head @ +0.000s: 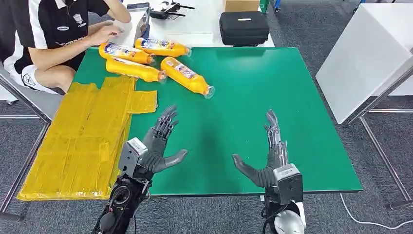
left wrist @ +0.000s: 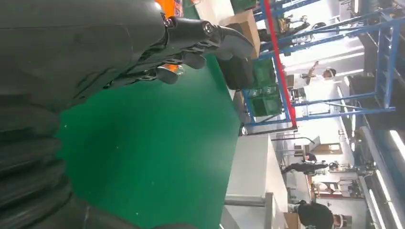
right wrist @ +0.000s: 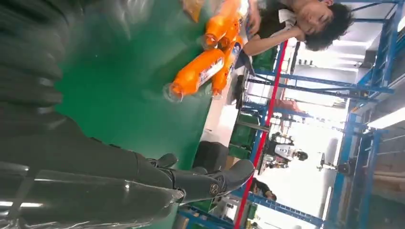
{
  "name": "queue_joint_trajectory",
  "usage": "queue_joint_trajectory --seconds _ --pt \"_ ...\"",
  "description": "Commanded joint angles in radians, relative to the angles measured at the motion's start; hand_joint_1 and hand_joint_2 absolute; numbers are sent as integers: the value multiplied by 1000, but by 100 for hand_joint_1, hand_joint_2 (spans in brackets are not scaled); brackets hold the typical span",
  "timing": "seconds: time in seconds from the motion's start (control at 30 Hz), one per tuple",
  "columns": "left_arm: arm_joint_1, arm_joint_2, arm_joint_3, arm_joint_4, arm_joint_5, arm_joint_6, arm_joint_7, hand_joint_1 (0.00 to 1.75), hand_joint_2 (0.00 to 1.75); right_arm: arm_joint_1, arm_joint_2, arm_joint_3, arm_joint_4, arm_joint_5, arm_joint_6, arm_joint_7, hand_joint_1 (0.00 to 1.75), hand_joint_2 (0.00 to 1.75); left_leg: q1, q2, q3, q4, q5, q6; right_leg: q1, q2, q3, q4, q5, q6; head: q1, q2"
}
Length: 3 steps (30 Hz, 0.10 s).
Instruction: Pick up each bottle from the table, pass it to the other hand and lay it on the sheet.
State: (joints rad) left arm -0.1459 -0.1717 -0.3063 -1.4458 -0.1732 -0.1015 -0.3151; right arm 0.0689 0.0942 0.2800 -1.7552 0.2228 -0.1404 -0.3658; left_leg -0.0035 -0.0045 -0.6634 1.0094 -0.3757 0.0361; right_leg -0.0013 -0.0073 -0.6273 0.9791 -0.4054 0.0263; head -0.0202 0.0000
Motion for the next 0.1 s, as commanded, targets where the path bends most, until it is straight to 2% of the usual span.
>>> queue_joint_trajectory --seconds 0.03,0.1 --pt "-32 25 -17 68 21 -6 11 0 175 -22 -9 1 46 7 13 7 0 175 0 0 7 0 -2 -2 0 1 8 -1 -3 0 0 0" --pt "-31 27 -19 68 28 -8 11 0 175 -20 -12 7 46 16 16 10 0 175 0 1 7 -1 -2 -2 0 1 7 -1 -2 0 0 0"
